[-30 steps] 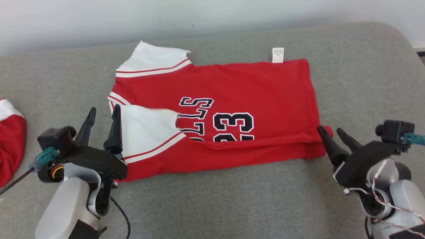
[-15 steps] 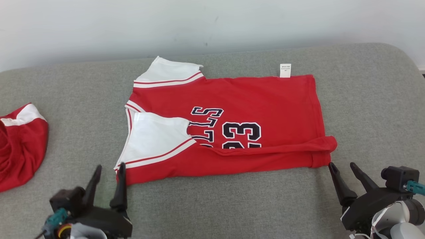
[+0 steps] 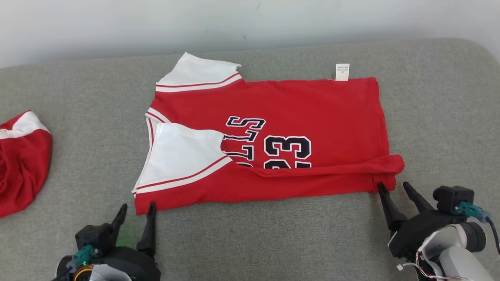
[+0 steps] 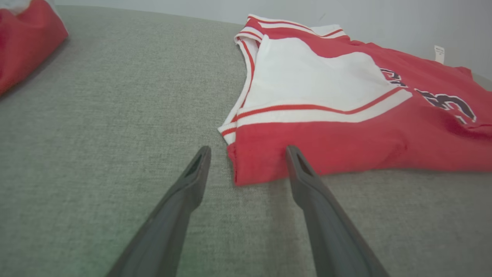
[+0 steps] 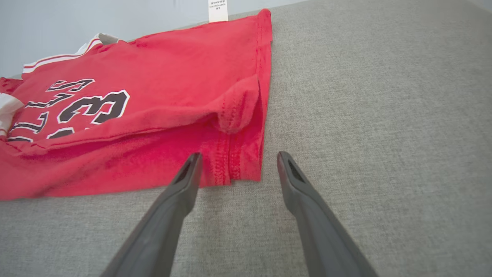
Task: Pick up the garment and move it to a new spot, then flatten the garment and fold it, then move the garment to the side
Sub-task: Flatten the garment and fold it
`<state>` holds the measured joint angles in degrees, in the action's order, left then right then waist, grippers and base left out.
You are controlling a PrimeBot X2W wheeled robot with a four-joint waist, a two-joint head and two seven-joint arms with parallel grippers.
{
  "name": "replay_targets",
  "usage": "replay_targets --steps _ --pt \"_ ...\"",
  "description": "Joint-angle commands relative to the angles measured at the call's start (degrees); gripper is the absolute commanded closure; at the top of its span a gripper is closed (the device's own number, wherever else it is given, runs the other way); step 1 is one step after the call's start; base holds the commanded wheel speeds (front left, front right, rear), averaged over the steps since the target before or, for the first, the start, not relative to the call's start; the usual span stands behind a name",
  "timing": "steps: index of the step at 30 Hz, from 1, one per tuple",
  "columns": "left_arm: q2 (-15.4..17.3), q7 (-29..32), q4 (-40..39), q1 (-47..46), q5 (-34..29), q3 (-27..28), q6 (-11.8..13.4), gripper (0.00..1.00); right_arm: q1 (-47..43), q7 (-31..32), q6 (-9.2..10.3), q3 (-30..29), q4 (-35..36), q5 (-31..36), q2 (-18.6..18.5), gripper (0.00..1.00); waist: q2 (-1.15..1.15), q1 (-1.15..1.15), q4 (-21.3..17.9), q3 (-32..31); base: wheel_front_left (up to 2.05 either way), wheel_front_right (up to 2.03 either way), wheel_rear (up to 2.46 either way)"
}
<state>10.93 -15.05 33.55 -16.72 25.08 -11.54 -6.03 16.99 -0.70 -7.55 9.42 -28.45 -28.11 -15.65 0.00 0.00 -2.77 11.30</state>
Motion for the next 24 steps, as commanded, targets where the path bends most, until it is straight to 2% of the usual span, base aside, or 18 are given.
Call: replay_targets --steps 1,5,6,7,8,9,16,24 --pt "-0.19 -0.17 1.05 -1.07 -0.10 0.00 -0.12 0.00 1.16 -0.72 0.14 0.37 -1.29 0.24 0.39 0.00 0.00 0.00 -0.12 0.71 0.00 0.00 0.00" --pt "-0.36 -0.16 5.26 -3.44 0.03 -0.36 -0.42 0.00 4.07 -2.22 0.14 1.80 -6.05 0.12 1.38 0.00 0.00 0.00 -0.26 1.56 0.00 0.00 0.00" --pt "-0.59 -0.16 6.12 -3.82 0.44 -0.31 -0.57 0.00 4.72 -2.64 0.14 2.14 -7.17 0.10 1.61 0.35 0.00 0.00 -0.26 1.74 0.00 0.00 0.00" --pt "-0.75 -0.15 6.76 -4.33 0.80 -0.17 -0.74 0.20 5.39 -3.02 0.14 2.54 -8.25 -0.03 1.93 0.56 0.00 0.00 -0.21 1.89 0.00 0.00 0.00" --pt "-0.75 -0.12 7.14 -4.80 0.93 -0.12 -0.87 0.58 6.00 -3.45 0.14 2.96 -9.15 -0.24 2.17 0.94 0.00 0.00 -0.14 2.04 0.00 0.00 0.00" --pt "-0.94 -0.12 7.49 -5.20 1.00 -0.11 -0.99 1.00 6.48 -3.88 0.14 3.43 -10.12 -0.43 2.37 1.00 0.00 0.00 -0.05 2.13 0.00 0.00 0.00" --pt "-2.10 -0.17 5.83 -3.84 1.32 1.20 -1.34 1.00 6.50 -8.21 0.14 6.49 -12.36 -2.50 1.43 1.00 0.00 0.00 0.38 0.15 0.00 0.00 0.00" --pt "-3.06 -0.18 -1.55 3.25 0.92 4.26 -1.30 1.00 1.11 -8.08 0.14 8.35 -7.91 -5.88 -1.99 1.00 0.00 0.00 0.86 -3.63 0.00 0.00 0.00"
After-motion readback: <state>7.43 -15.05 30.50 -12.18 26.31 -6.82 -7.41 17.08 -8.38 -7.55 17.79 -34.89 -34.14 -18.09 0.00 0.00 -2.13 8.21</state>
